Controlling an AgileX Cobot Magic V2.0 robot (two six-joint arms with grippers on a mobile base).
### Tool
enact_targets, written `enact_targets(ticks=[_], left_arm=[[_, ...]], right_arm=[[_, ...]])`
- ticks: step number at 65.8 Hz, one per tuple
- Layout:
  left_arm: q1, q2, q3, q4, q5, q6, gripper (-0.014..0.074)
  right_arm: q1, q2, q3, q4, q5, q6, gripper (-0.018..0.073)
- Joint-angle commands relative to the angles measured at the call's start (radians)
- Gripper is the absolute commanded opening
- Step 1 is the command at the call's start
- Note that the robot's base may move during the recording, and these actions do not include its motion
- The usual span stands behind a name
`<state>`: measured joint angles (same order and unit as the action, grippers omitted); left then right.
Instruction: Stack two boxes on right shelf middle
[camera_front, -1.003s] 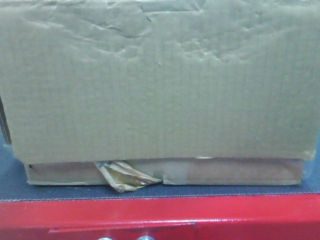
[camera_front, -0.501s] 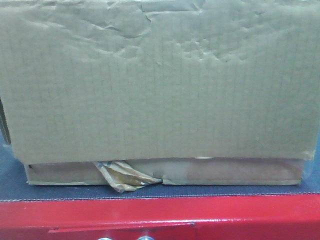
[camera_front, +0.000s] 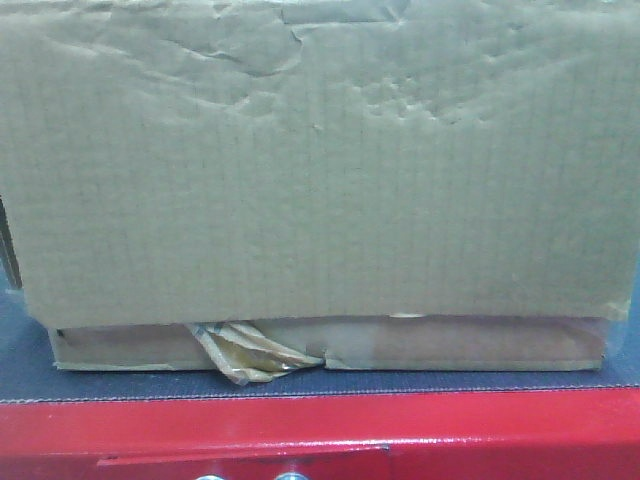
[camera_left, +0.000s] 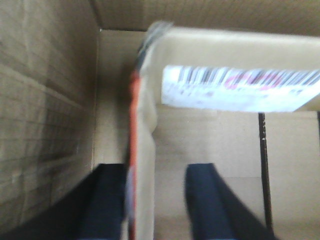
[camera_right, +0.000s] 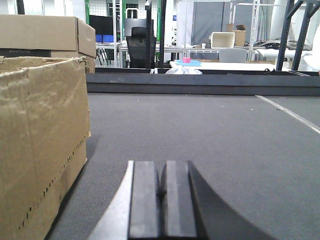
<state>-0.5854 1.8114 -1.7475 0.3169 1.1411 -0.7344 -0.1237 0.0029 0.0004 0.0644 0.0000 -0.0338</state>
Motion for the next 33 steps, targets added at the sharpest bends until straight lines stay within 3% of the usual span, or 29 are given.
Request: enact_targets(ticks=[1,23,33], left_arm=[[0.004,-0.009,-0.003,0.005,-0.009,0.0,0.0281],[0.004,-0.097,-0.056,0.005,0.002,0.002,0.0298],[0.004,-0.186,-0.097,0.016,0.029,0.06,0.0298]], right_arm=[[0.0,-0.003,0.0,-0.001,-0.015,-0.003,-0.0162],[0.0,-0.003,0.0,-0.001,-0.015,-0.003,-0.0162],[0.0,-0.003,0.0,-0.001,-0.015,-0.003,-0.0162]])
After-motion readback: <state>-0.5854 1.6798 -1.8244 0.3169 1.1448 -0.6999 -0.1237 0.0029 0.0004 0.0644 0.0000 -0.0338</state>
